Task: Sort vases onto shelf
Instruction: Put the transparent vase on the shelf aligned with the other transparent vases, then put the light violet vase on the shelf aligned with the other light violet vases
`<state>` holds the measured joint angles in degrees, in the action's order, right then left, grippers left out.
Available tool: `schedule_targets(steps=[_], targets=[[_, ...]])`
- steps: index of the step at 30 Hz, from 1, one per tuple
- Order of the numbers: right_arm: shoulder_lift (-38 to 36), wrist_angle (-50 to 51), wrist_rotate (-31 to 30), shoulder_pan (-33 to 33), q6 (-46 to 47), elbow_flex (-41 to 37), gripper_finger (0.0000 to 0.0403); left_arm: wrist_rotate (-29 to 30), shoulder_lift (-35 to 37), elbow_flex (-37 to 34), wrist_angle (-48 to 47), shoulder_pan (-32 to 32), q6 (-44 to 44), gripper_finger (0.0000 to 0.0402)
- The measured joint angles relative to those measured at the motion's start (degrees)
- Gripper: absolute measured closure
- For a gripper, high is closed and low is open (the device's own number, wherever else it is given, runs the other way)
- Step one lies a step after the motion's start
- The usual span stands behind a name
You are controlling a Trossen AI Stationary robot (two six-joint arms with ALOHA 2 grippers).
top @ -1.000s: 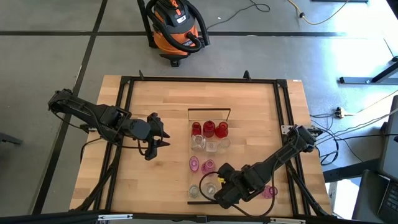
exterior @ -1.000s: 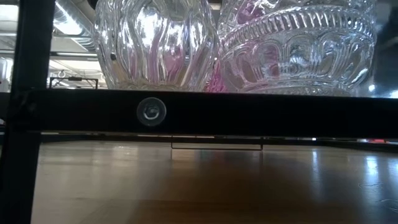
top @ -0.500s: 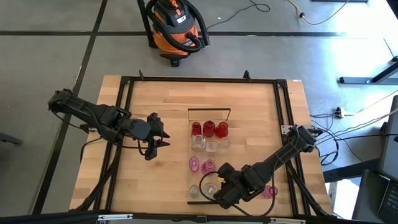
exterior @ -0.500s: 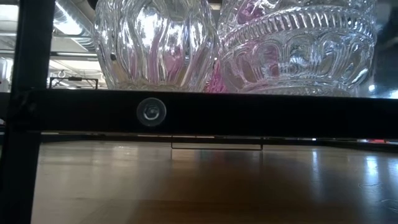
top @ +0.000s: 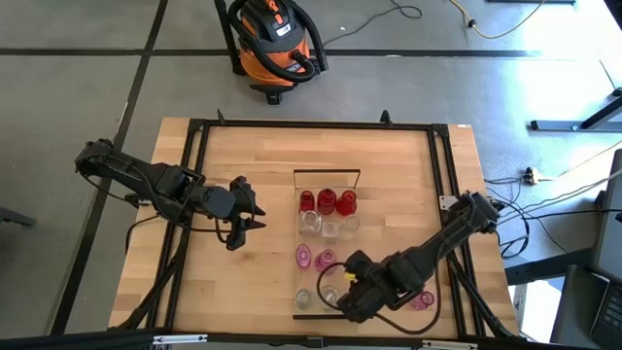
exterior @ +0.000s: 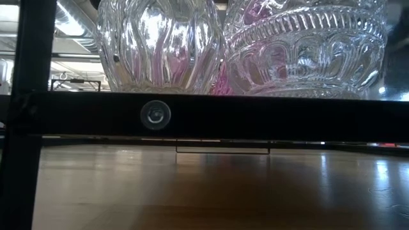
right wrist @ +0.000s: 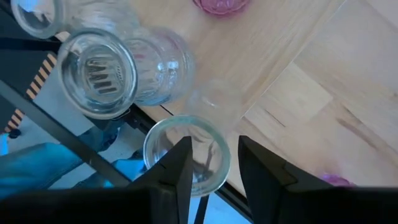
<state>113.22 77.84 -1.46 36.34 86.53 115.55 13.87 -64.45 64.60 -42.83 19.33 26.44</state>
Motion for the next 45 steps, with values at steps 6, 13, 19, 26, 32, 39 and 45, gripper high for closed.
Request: schedule_targets(steps=[6, 13, 19, 26, 32, 39, 45], targets=[[-1.16, -0.23, 0.11, 0.02, 0.24, 0.0, 0.029, 0.02, 0.0, 0.0, 0.01, -0.01, 0.01, 0.0259], [-1.73, -1.69, 0.34, 0.5, 0.45, 0.0, 0.029, 0.16, 0.0, 0.0, 0.02, -0.01, -0.01, 0.0259], [-2.65, -0.83, -1.05, 1.59, 3.27, 0.0, 0.029, 0.2, 0.0, 0.0, 0.02, -0.02, -0.02, 0.0259], [-4.27, 6.42, -3.37, 5.16, 11.52, 0.0, 0.029, 0.22, 0.0, 0.0, 0.04, 0.0, -0.04, 0.0259], [-4.56, 11.81, -6.37, 12.19, 24.39, -1.21, 0.029, 0.22, 0.0, 0.0, 0.04, -0.02, -0.06, 0.0259], [-4.54, 12.31, -1.31, 20.03, 40.71, -5.46, 0.029, 0.32, 0.0, 0.0, 0.04, -0.04, -1.74, 0.0259], [-4.5, 12.12, 3.02, 20.62, 41.79, -7.91, 0.029, 0.31, 0.0, 0.0, 0.04, -0.31, -3.0, 0.0259]])
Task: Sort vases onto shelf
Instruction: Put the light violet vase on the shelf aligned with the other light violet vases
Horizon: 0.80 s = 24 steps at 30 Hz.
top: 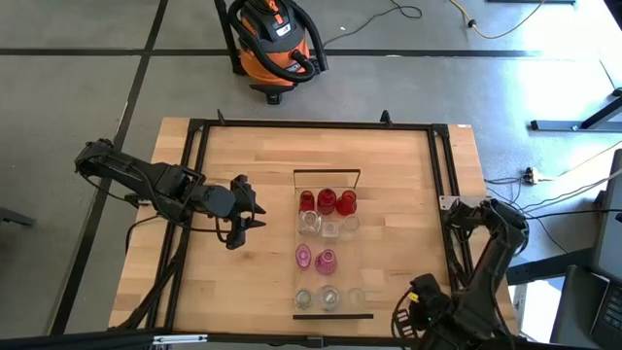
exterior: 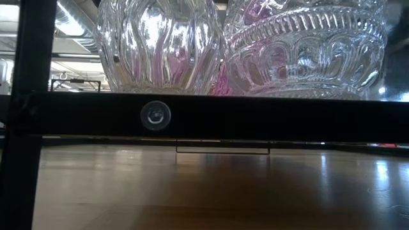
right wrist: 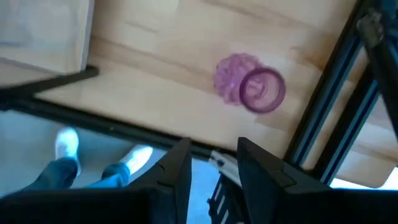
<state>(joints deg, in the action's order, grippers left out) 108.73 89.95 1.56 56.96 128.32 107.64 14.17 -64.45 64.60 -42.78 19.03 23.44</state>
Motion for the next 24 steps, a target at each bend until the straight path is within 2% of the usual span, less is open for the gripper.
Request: schedule_targets(steps=[12, 24], targets=[[-0.2, 0.04, 1.03, 0.08, -1.06, -8.83, 0.029, -0.24, 0.0, 0.0, 0.0, 0.28, 1.49, 0.0259], [-3.69, -2.71, 1.05, 0.04, -1.3, -15.21, 0.029, -0.31, 0.0, 0.0, 0.41, -0.42, 1.53, 0.0259]])
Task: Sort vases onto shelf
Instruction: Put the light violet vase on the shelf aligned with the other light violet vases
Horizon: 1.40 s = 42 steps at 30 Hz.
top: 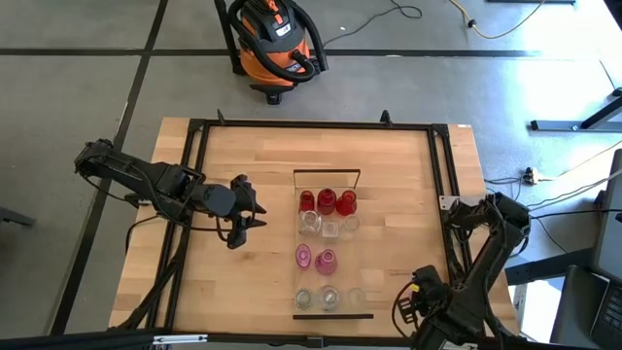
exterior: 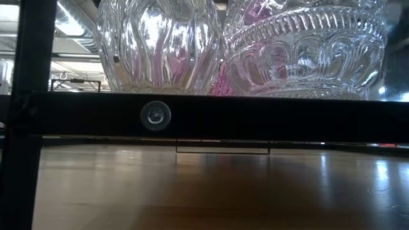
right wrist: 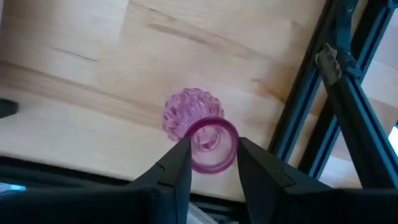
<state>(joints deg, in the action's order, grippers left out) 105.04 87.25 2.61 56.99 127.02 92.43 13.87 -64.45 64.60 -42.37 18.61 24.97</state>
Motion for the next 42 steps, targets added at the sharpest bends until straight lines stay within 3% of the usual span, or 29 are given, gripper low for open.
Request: schedule_targets(steps=[9, 22, 25, 31, 35, 42], targets=[[-0.2, -1.91, 3.02, 0.02, 0.5, -3.76, 0.029, 0.14, 0.0, 0.0, 0.18, 0.0, 0.44, 0.0259], [-0.35, -13.24, 3.88, -0.02, 1.12, -9.08, 0.0292, 0.21, 0.0, 0.0, 0.13, 0.02, 0.42, 0.0259], [-0.35, -14.13, 3.43, -0.02, 0.79, -9.21, 0.0312, 0.22, 0.0, 0.0, 0.11, 0.0, 0.16, 0.0259], [-1.02, -11.99, 3.43, -0.04, 0.24, -9.47, 0.0392, 0.26, 0.0, 0.0, 0.11, 0.0, -0.04, 0.0259], [-3.59, -10.91, 3.19, -0.85, 0.03, -9.47, 0.0386, 0.32, 0.0, 0.0, 0.08, 0.0, -0.07, 0.0259], [-10.44, -10.87, -5.59, -6.09, -3.79, -9.43, 0.0395, 0.55, 0.0, 0.0, 0.32, 0.0, -0.07, 0.0259]])
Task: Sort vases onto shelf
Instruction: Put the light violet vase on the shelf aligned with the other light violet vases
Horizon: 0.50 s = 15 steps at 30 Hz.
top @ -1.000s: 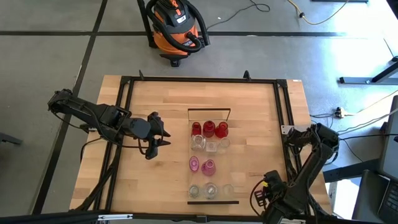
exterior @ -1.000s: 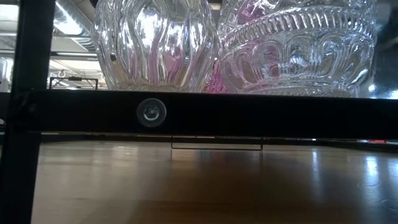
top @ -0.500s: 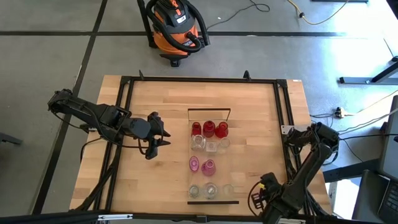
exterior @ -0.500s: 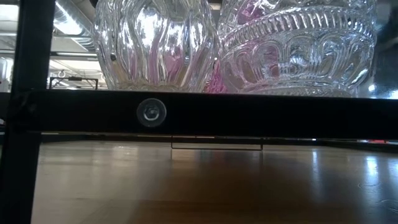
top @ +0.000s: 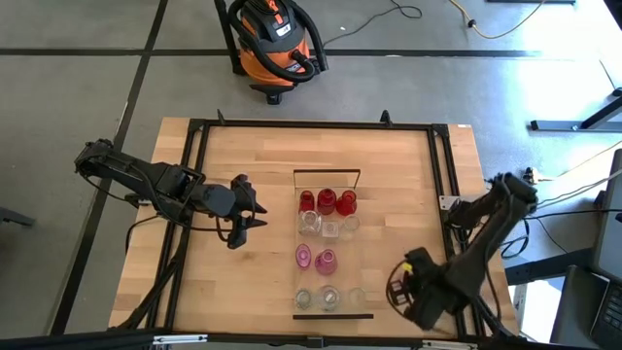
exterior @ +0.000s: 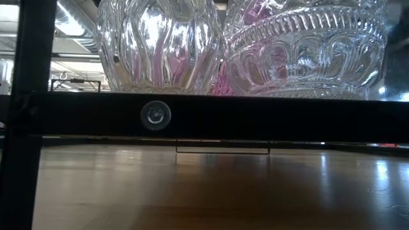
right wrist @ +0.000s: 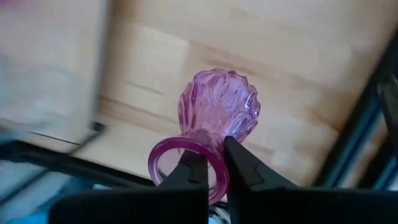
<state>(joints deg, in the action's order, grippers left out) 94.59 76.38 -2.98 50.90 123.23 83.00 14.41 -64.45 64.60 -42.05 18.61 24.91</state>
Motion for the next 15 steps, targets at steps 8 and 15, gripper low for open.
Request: schedule_targets(steps=[8, 15], targets=[[-4.47, -0.37, 0.38, -12.68, -19.92, 2.39, 0.04, 0.02, 0.0, 0.0, 1.73, 0.0, 0.0, 0.0259], [-4.51, -4.93, 1.41, -22.77, -33.96, 5.13, 0.0401, 0.03, 0.0, 0.0, 1.78, 0.0, 0.28, 0.0259]])
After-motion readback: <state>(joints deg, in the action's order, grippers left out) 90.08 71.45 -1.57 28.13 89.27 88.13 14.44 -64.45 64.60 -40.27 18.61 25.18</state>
